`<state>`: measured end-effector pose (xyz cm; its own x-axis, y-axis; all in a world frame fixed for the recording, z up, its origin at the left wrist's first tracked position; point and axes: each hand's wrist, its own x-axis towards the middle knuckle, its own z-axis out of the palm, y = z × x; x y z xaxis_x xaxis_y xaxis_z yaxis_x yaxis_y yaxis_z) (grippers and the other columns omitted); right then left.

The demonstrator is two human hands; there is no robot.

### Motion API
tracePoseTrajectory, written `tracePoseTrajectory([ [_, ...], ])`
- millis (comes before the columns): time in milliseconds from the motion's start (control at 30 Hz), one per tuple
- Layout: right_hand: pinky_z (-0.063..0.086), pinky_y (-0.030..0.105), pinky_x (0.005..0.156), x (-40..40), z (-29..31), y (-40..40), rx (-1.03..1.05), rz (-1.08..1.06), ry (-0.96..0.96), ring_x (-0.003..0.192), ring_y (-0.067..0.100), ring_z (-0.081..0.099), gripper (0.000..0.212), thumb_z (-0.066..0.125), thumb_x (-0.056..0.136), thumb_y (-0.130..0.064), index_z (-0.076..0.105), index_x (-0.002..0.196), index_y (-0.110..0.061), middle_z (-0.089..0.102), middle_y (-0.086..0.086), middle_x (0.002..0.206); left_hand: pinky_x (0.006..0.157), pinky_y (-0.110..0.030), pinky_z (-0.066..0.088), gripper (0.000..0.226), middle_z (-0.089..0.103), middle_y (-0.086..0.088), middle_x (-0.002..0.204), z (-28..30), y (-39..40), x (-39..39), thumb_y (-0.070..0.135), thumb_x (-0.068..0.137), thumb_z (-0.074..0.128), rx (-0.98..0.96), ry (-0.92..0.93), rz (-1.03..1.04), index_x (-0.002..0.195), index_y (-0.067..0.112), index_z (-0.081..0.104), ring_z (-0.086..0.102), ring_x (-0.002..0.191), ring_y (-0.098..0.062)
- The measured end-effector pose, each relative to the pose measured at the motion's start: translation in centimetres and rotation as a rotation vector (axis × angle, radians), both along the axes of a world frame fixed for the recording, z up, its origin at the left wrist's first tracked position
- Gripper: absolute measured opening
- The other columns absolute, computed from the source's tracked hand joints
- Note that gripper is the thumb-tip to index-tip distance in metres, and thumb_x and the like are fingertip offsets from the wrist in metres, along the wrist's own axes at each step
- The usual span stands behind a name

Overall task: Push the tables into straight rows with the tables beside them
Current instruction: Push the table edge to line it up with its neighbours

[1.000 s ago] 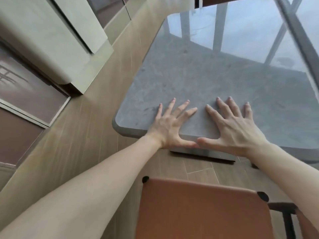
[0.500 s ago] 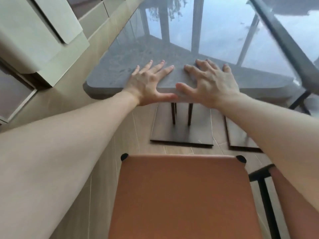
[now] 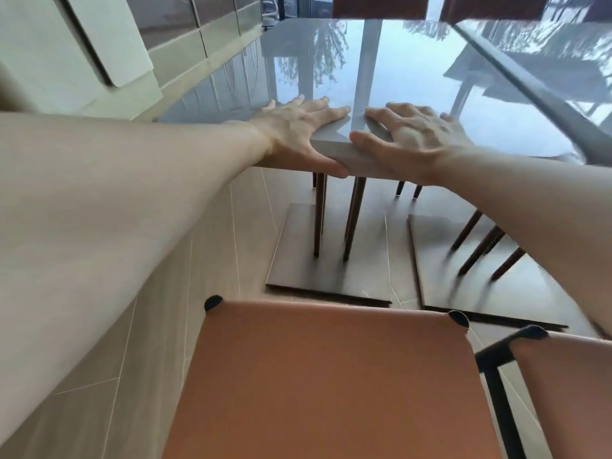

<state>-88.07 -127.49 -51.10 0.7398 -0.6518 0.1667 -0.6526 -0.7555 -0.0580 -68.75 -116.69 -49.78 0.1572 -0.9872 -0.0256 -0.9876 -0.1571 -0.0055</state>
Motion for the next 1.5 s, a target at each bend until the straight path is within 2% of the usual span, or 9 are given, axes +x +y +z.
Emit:
tracePoseTrajectory([
  [133,0.032,0.051,0.104,-0.2,0.1,-1.3,-0.028,-0.023,-0.02,0.141,0.03,0.039,0.083,0.015,0.088,-0.085,0.031,0.155,-0.039,0.035,0.002,0.162,0.115,-0.055,0.031,0.106,0.016,0.008,0.168,0.5,-1.3,0.0,0.095,0.068,0.048,-0.026,-0.012,-0.006,0.157,0.051,0.012,0.026,0.151,-0.025],
  [233,0.034,0.049,0.101,0.4,0.1,-1.5,-0.043,-0.026,-0.028,0.138,0.031,0.042,0.08,0.016,0.09,-0.084,0.033,0.154,-0.038,0.037,0.002,0.16,0.112,-0.055,0.035,0.109,0.021,0.008,0.166,0.6,-1.4,0.4,0.099,0.062,0.044,-0.019,0.0,0.005,0.155,0.053,0.013,0.031,0.148,-0.026],
  [367,0.035,0.05,0.101,0.4,0.0,-1.6,-0.041,-0.037,-0.029,0.136,0.031,0.044,0.08,0.017,0.09,-0.084,0.034,0.153,-0.038,0.039,0.003,0.159,0.112,-0.055,0.034,0.102,0.029,0.003,0.163,0.7,-1.5,0.1,0.091,0.072,0.05,-0.037,-0.008,-0.036,0.157,0.048,0.016,0.034,0.145,-0.028],
  [500,0.034,0.051,0.104,0.4,0.5,-1.7,-0.036,-0.044,-0.027,0.138,0.03,0.042,0.079,0.018,0.09,-0.083,0.035,0.153,-0.038,0.039,0.002,0.159,0.116,-0.056,0.027,0.106,0.019,0.005,0.168,1.0,-1.4,0.1,0.094,0.066,0.046,-0.037,-0.015,-0.022,0.157,0.049,0.016,0.025,0.151,-0.025],
  [600,0.033,0.052,0.106,0.6,0.4,-1.8,-0.03,-0.033,-0.028,0.14,0.029,0.041,0.078,0.02,0.091,-0.083,0.035,0.154,-0.038,0.038,0.001,0.16,0.115,-0.053,0.03,0.103,0.021,0.006,0.167,0.9,-1.5,0.1,0.091,0.07,0.052,-0.039,-0.004,-0.02,0.157,0.049,0.016,0.028,0.15,-0.025],
  [700,0.033,0.052,0.105,0.9,0.5,-2.5,-0.03,-0.038,-0.026,0.14,0.029,0.041,0.077,0.02,0.091,-0.082,0.036,0.153,-0.039,0.038,0.001,0.16,0.114,-0.054,0.034,0.105,0.026,0.006,0.165,0.9,-2.2,0.6,0.092,0.065,0.047,-0.042,0.016,-0.025,0.156,0.05,0.018,0.031,0.147,-0.025],
  [1067,0.032,0.05,0.102,2.8,0.5,-3.9,-0.018,-0.056,-0.028,0.135,0.03,0.043,0.075,0.022,0.091,-0.081,0.046,0.143,-0.033,0.045,0.003,0.152,0.115,-0.055,0.029,0.112,0.018,0.01,0.168,0.8,-4.3,2.4,0.098,0.056,0.041,-0.042,0.036,0.003,0.155,0.054,0.017,0.025,0.151,-0.022],
  [1367,0.032,0.05,0.101,2.8,0.5,-3.9,-0.016,-0.042,-0.046,0.131,0.03,0.045,0.075,0.025,0.092,-0.08,0.05,0.139,-0.028,0.048,0.004,0.148,0.113,-0.055,0.032,0.114,0.02,0.01,0.167,0.4,-4.8,3.0,0.101,0.052,0.037,-0.064,0.037,-0.007,0.154,0.055,0.017,0.027,0.15,-0.022],
  [1500,0.029,0.052,0.108,2.6,0.5,-3.9,-0.003,-0.024,-0.032,0.137,0.027,0.041,0.081,0.025,0.088,-0.085,0.04,0.15,-0.034,0.045,0.001,0.151,0.114,-0.058,0.029,0.115,0.017,0.012,0.168,0.2,-4.9,3.0,0.102,0.05,0.032,-0.065,0.011,0.002,0.154,0.056,0.014,0.024,0.152,-0.022],
])
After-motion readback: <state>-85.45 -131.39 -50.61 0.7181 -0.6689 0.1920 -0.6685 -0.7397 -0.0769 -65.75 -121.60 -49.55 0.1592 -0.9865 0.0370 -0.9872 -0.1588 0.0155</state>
